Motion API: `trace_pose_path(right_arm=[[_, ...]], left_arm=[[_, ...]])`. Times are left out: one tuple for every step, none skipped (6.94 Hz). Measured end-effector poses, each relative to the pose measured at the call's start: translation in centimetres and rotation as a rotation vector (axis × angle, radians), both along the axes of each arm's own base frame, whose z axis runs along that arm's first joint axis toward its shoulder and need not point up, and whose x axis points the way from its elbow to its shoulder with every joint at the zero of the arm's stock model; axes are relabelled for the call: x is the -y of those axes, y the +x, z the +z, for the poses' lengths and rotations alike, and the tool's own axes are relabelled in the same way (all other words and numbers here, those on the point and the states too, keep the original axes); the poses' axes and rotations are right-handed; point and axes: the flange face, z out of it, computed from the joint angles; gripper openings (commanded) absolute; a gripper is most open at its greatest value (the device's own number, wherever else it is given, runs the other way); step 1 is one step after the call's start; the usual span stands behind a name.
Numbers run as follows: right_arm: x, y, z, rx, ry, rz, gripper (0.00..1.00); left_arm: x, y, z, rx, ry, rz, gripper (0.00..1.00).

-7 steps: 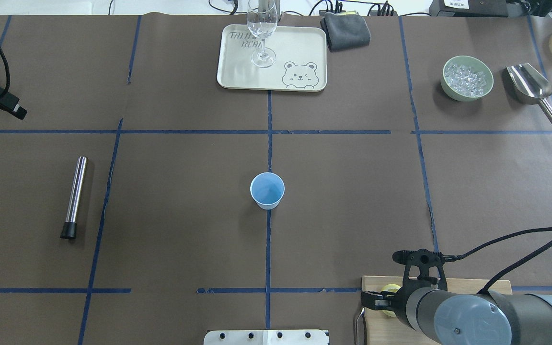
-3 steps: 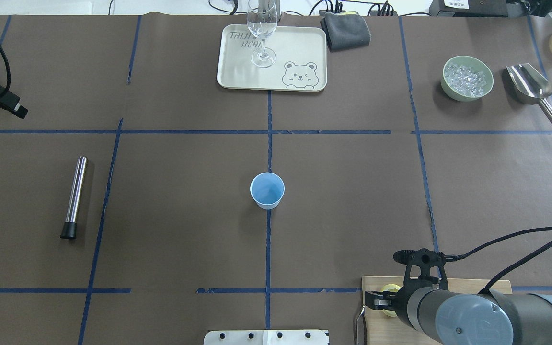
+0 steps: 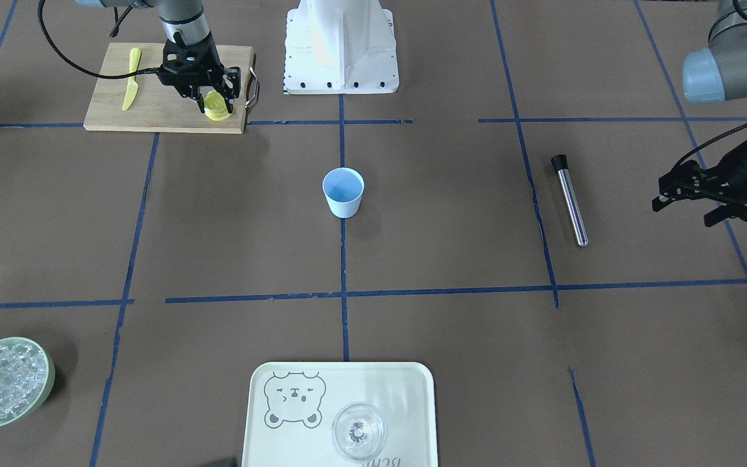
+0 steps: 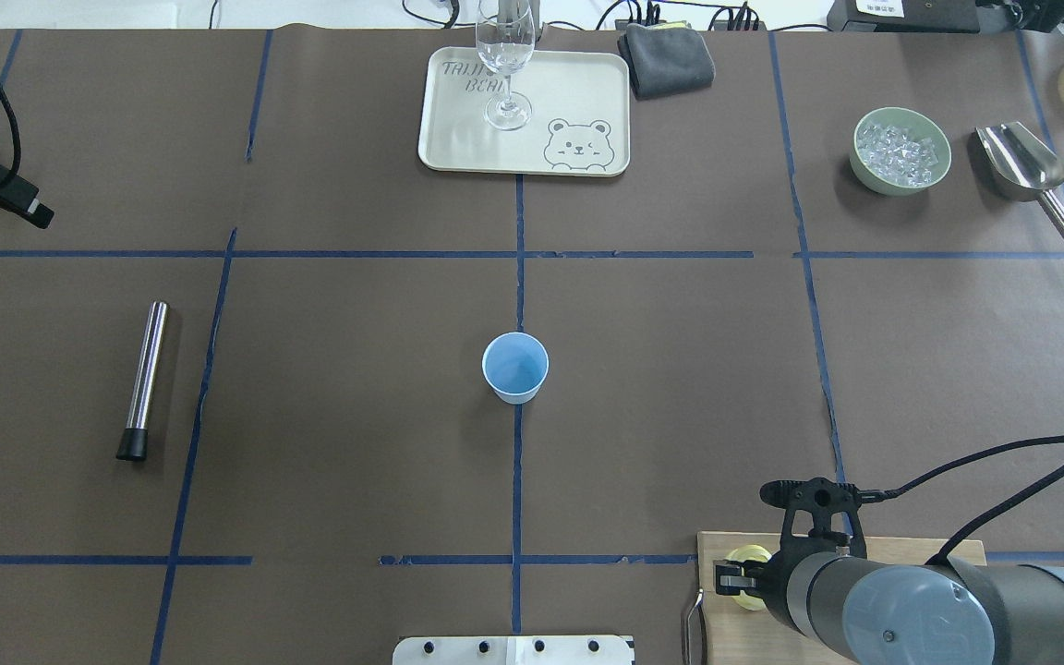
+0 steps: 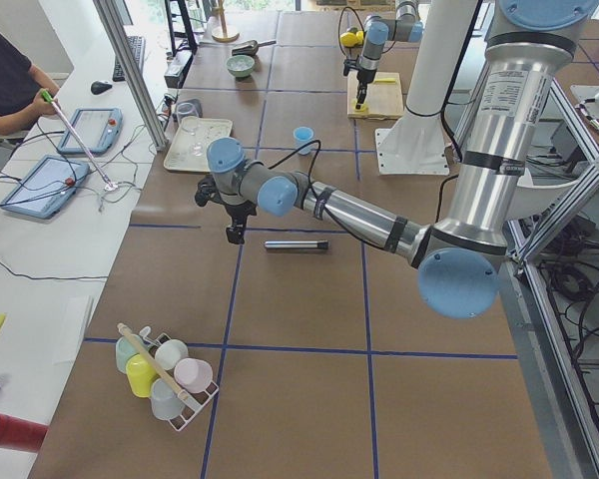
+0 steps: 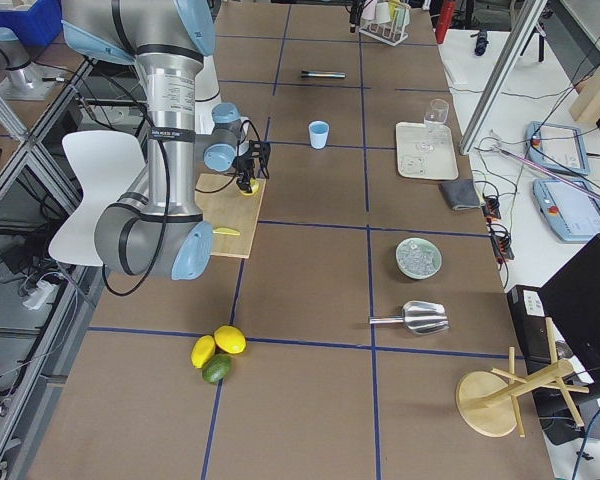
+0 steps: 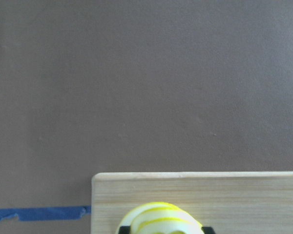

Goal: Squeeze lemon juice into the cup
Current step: 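Close the right gripper on the lemon slice, then lift the lemon slice with the right gripper and carry it over the blue cup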

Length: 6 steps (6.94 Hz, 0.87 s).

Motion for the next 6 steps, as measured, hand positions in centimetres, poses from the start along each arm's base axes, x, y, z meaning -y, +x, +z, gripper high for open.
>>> trace_pose_path(right_arm=[[0.0,0.2,-0.1,0.002,0.0,0.001,0.37],[0.1,0.5,-0.4,0.007,-0.001,0.001,0.37],[0.1,0.9,-0.8,0.014,-0.001,0.002,0.37],[0.2,1.6,-1.2,0.02,-0.001,0.004,0.38],[0.5,2.5,-1.7,0.028,-0.005,0.009,0.38],[1.2,3.1,-2.1,0.037,-0.012,0.019,0.38]], left_arm=[[0.0,0.0,-0.1,0.0,0.001,0.0,1.0],[0.0,0.0,-0.2,-0.001,0.002,-0.001,1.0],[0.1,0.0,-0.3,-0.002,0.005,-0.001,1.0],[0.2,0.1,-0.5,-0.003,0.008,-0.001,1.0],[0.3,0.1,-0.7,-0.004,0.01,-0.001,1.0],[0.3,0.1,-0.9,-0.005,0.013,-0.002,1.0]])
